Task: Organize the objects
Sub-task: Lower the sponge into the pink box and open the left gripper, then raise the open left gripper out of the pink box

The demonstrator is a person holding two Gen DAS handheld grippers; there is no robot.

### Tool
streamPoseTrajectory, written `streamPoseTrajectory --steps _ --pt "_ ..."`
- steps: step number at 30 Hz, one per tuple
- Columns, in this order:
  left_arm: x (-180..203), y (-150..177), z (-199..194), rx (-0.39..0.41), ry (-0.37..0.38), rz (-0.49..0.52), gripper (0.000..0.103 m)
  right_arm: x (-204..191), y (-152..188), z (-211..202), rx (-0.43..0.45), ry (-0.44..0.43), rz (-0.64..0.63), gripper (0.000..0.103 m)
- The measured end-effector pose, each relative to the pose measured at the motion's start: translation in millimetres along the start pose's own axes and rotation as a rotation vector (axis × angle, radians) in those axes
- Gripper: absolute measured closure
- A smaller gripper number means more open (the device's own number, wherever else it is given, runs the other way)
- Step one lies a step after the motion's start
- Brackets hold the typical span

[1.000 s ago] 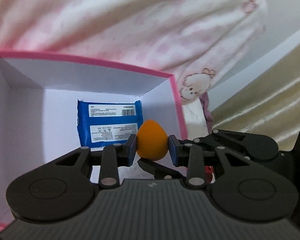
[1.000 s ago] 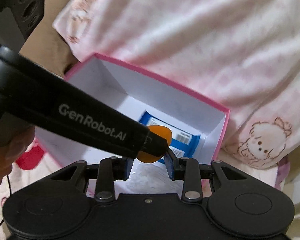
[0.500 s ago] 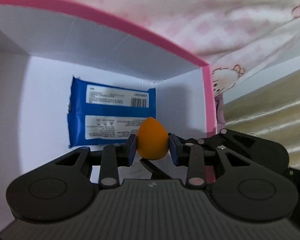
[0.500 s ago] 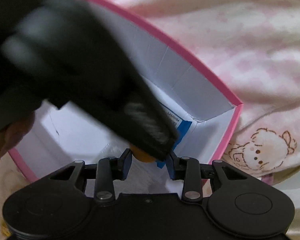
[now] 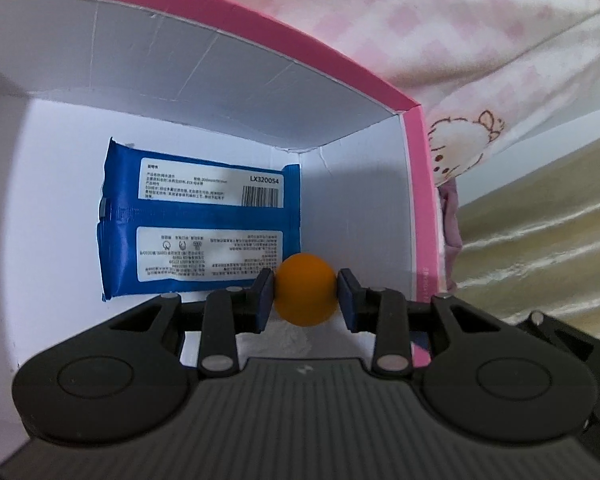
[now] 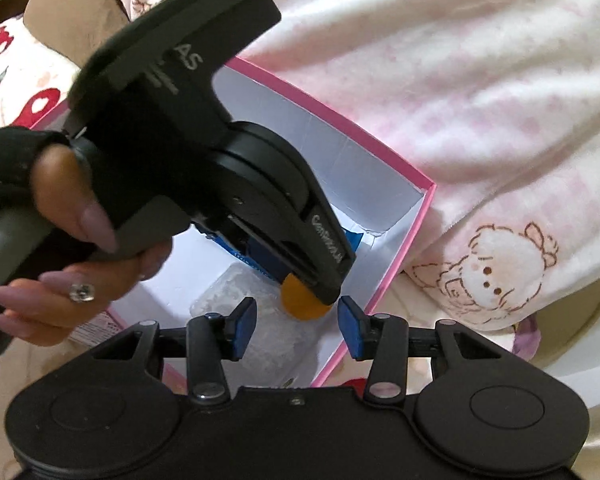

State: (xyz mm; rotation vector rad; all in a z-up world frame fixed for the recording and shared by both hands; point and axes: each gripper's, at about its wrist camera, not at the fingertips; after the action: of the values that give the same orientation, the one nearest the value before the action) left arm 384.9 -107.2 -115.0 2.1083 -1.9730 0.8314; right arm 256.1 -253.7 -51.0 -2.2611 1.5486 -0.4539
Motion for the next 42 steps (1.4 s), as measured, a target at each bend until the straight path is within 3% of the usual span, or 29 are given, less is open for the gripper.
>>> streamPoseTrajectory --steps 7,13,19,23,25,28,33,35,39,42 --pt "7.3 1.7 -15.0 0.030 -0.077 0.033 0.049 4.9 15.3 -8.0 0.108 -0.060 0.095 0.053" --pt "10.0 4.0 -40.7 0.068 -0.104 0.067 0.043 11.6 21.2 -16.8 0.179 -0.121 0.181 0.053" --pt "10.5 8.0 -42.9 0.103 -0.155 0.075 0.048 7.5 18.2 -13.7 0.174 -0.073 0.175 0.054" --pt "6.2 8.7 -47.0 0.140 -0.189 0.102 0.049 20.3 14.2 -31.7 0.194 -0.092 0.196 0.054" --pt "1.7 7.5 -45.2 0.119 -0.196 0.099 0.049 23.2 13.1 -32.6 0.199 -0.096 0.195 0.054" --pt "-3.3 6.2 -42.2 0.126 -0.166 0.098 0.049 26.5 11.6 -29.2 0.203 -0.097 0.198 0.054" --pt "-2.5 0.7 -37.8 0.121 -0.011 0.078 0.049 24.5 15.7 -35.9 0.205 -0.111 0.204 0.054" --pt "5.7 -1.0 -32.8 0.105 0.011 0.096 0.049 24.8 16.8 -36.8 0.203 -0.119 0.199 0.054" --pt "24.0 -0.1 -43.7 0.114 -0.004 0.193 0.049 26.4 19.8 -36.6 0.214 -0.127 0.199 0.054" --pt "29.1 3.5 -60.9 0.173 -0.112 0.263 0.047 29.5 21.2 -35.1 0.230 -0.139 0.209 0.054"
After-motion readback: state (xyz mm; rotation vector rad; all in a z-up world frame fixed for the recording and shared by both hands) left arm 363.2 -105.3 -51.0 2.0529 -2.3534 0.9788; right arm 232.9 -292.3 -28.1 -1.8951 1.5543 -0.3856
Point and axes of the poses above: each gripper's, at about its wrist camera, not at the fingertips, and z roughly the way its jaws point, x to its right, y to its underside, and after that the axes turned 12 degrees about -y, right-handed
